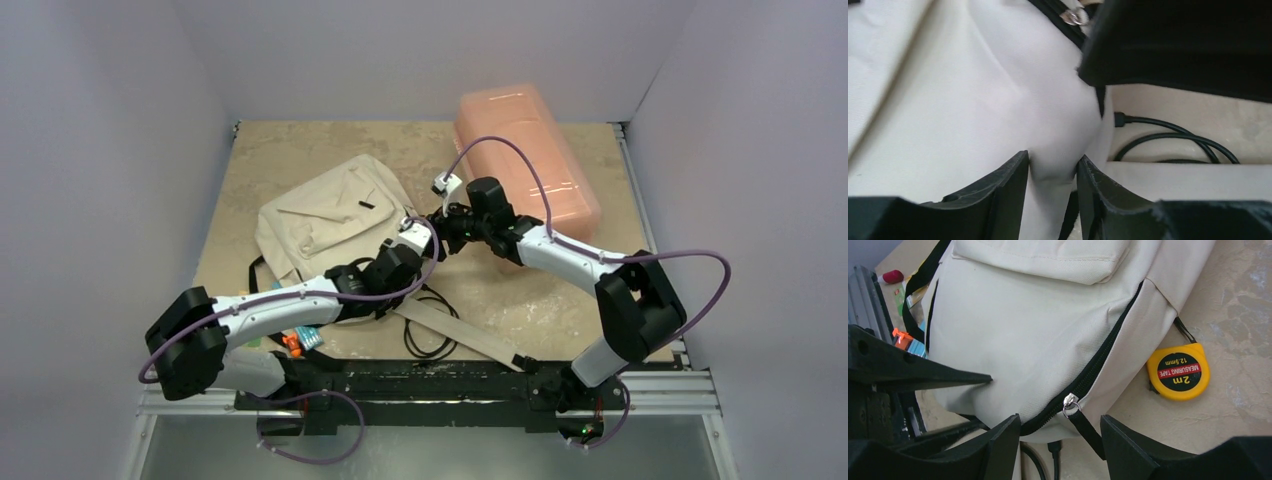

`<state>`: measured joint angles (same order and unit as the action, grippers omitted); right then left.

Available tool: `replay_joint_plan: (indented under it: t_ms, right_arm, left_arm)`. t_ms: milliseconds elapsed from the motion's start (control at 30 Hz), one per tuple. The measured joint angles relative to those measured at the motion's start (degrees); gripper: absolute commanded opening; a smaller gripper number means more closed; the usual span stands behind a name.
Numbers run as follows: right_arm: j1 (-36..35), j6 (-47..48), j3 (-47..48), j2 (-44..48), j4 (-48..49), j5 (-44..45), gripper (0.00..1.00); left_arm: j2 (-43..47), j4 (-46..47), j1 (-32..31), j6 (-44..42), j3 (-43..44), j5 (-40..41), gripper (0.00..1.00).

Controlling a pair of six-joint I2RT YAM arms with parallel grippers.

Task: Pack the student bag
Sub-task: Zip the student bag at the center of the board.

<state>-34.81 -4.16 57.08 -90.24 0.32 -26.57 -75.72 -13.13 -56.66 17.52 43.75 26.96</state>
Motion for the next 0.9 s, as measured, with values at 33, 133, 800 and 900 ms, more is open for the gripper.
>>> replay_joint_plan:
  t_ms: [33, 133, 800, 900]
  right_arm:
    - [0.02, 0.15, 0.00, -0.13, 0.07, 0.00, 0.61]
    - [0.07, 0.57, 0.00, -0.20, 0.35, -0.22, 0.54]
    - [0.26, -0.31, -0.72, -4.20, 3.19, -6.51, 0.09]
    - [0.35, -0.94, 0.61, -5.22, 3.17, -6.54, 0.00]
  left_arm:
    - [-0.63, -1.55, 0.02, 0.44, 1.25, 2.08, 0.33]
    - [-1.07, -5.79, 0.00, 1.95, 3.78, 7.72, 0.28]
    - [5.07, -8.66, 5.33, -4.68, 3.61, 8.09, 0.00]
    - [4.31, -8.09, 7.13, -6.45, 3.61, 7.13, 0.00]
